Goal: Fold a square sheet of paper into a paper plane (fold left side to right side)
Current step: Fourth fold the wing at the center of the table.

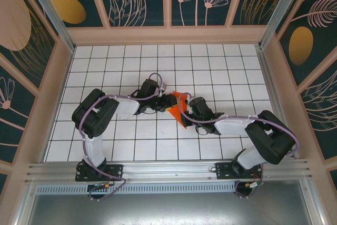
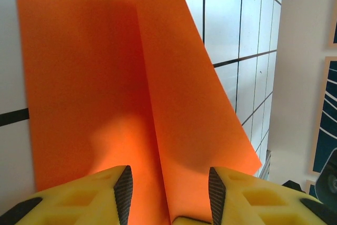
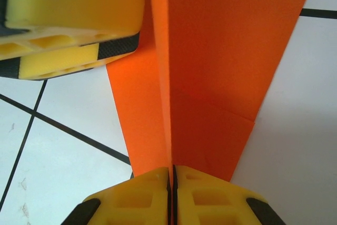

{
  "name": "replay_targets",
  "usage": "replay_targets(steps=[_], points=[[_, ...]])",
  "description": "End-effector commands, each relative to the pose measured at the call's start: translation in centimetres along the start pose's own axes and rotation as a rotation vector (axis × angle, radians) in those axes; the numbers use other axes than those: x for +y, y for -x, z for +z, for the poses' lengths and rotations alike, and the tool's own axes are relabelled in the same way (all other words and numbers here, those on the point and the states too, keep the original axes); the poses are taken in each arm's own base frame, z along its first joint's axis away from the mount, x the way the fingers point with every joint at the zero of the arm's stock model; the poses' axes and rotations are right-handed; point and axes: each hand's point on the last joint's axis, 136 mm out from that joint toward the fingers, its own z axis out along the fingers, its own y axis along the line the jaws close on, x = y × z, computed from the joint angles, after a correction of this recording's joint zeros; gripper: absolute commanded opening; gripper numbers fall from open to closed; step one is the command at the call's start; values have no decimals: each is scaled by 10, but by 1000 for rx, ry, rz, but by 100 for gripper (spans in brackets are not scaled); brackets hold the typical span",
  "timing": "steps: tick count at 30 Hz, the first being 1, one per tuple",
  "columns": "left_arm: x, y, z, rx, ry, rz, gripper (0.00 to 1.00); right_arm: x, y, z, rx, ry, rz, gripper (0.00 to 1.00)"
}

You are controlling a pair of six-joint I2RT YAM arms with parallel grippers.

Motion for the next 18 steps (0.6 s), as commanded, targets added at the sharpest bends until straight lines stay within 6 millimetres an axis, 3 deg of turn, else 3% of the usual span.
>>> replay_targets(steps=[1,12,18], points=[[-9,1,6,10,-32,8,46,-2,-4,2,6,15,20,13],[-10,-2,14,27,-28,10,46,-4,-7,5,25,14,23,13],[1,-3,17,30,15,4,46,-5,-8,5,28,17,27,13]])
